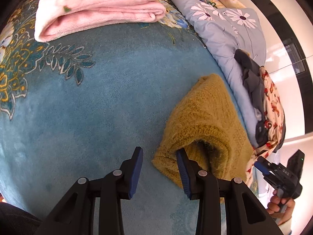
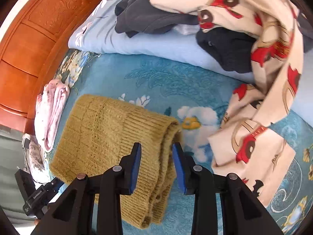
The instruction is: Fold clothes
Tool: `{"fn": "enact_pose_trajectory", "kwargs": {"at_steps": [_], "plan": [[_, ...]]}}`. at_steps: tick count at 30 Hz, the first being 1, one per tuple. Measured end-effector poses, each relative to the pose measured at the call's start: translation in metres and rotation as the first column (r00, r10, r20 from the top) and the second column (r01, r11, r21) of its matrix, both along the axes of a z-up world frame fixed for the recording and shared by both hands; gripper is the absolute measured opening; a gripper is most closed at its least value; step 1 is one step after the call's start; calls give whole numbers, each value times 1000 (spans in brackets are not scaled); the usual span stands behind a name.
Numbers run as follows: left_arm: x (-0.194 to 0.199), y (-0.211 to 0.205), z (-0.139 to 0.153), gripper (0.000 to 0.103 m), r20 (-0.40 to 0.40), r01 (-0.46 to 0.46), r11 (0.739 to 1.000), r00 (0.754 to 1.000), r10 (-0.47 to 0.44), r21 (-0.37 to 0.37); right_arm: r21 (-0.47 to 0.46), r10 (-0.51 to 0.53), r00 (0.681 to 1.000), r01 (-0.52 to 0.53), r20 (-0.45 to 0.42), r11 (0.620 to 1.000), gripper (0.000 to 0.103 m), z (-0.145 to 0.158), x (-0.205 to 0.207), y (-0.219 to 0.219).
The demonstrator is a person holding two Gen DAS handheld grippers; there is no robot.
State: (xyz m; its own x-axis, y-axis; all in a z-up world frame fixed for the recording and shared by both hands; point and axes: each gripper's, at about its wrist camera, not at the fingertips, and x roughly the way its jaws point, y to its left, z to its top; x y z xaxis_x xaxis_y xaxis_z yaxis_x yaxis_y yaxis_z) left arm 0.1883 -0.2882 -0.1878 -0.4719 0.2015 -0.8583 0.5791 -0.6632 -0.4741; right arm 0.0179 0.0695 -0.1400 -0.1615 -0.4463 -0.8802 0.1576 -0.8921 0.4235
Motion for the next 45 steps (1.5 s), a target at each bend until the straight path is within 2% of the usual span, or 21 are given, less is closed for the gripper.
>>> {"fn": "enact_pose_trajectory", "kwargs": {"at_steps": [3, 7, 9, 12, 15, 22, 27, 32, 33, 35, 38, 45], "plan": [[-5, -1, -4, 39, 4, 0, 1000, 1000, 0, -14, -101, -20, 999, 24, 39, 995, 41, -6, 29, 19], [-7, 2, -1, 39, -22, 13, 999, 1000, -14, -48, -212, -45, 991, 71, 126, 975, 41, -28, 68, 31], [-7, 3, 1, 30, -36, 24, 999, 999, -26, -49, -274, -62, 984, 106, 165, 956, 42, -38, 81, 31], [-7, 0, 1, 27, -50, 17, 1000, 999, -18, -23, -343, -93, 973, 163, 210, 925, 44, -50, 92, 26], [-7, -4, -1, 27, -57, 2, 1000, 998, -2, 5, -364, -98, 963, 188, 252, 912, 45, -61, 98, 16], [-7, -5, -3, 25, -73, -3, 999, 997, 6, 48, -425, -89, 954, 209, 286, 881, 48, -70, 103, -4], [-7, -5, -4, 25, -79, -10, 998, 997, 16, 67, -426, -138, 943, 263, 303, 865, 48, -77, 103, -14], [-7, -6, -4, 25, -77, -11, 997, 997, 17, 71, -403, -187, 945, 287, 269, 869, 47, -72, 103, -24], [-7, -6, -4, 25, -80, -10, 997, 997, 15, 71, -394, -198, 946, 289, 255, 873, 45, -70, 104, -25], [-7, -6, -4, 25, -85, -7, 998, 996, 13, 69, -374, -206, 950, 283, 235, 883, 28, -66, 105, -27], [-6, -6, -3, 25, -98, -4, 997, 995, 12, 78, -349, -185, 962, 248, 203, 904, 22, -56, 101, -29], [-8, 3, 3, 25, -110, 48, 996, 993, -39, 76, -393, -155, 988, 138, -13, 909, 18, 7, 91, -9]]}}
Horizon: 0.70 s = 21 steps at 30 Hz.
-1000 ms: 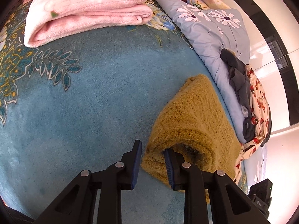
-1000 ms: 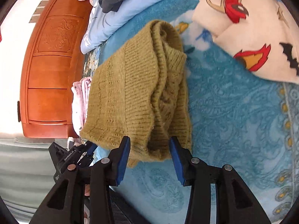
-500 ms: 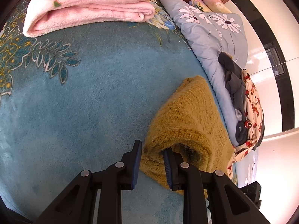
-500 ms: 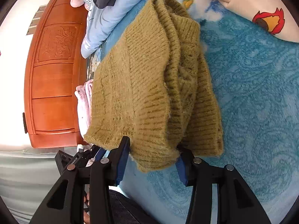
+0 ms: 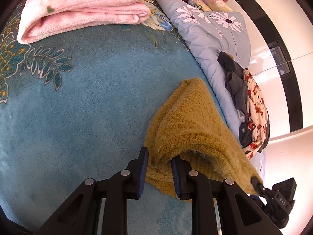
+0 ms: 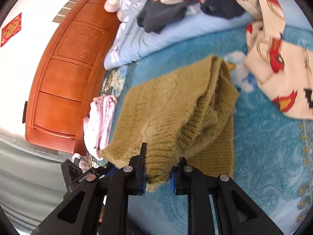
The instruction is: Fold clothes
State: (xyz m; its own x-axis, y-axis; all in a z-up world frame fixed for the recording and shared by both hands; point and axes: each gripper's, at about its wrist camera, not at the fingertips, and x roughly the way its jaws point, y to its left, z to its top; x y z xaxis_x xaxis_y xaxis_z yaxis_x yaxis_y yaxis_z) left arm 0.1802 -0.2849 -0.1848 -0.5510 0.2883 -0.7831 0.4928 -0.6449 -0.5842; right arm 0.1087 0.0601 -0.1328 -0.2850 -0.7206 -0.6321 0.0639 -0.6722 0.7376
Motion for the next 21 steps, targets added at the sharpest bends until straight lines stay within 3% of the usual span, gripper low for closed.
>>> {"fn": "enact_pose_trajectory", "kwargs": {"at_steps": [3, 6, 8, 11, 13, 21], "plan": [[-4, 6, -3, 27, 42, 29, 999, 999, -28, -18, 59, 9, 1000, -10, 15, 998, 18, -7, -3, 4], [-1, 4, -9, 27, 69, 10, 1000, 998, -10, 2, 118, -6, 991, -11, 136, 993, 18, -46, 0, 6], [2, -1, -11, 27, 72, -17, 999, 997, 14, 40, 111, -27, 981, 5, 194, 994, 18, -65, 6, 9], [8, -6, -14, 27, 62, -53, 992, 997, 46, 114, 78, -50, 979, 35, 198, 996, 20, -69, 12, 13], [10, -7, -12, 29, 54, -60, 989, 997, 53, 136, 105, -33, 982, 13, 186, 994, 21, -65, 9, 11], [15, -13, -8, 38, 47, -93, 982, 995, 87, 163, 181, 2, 986, -33, 169, 983, 31, -58, 11, 24]]}}
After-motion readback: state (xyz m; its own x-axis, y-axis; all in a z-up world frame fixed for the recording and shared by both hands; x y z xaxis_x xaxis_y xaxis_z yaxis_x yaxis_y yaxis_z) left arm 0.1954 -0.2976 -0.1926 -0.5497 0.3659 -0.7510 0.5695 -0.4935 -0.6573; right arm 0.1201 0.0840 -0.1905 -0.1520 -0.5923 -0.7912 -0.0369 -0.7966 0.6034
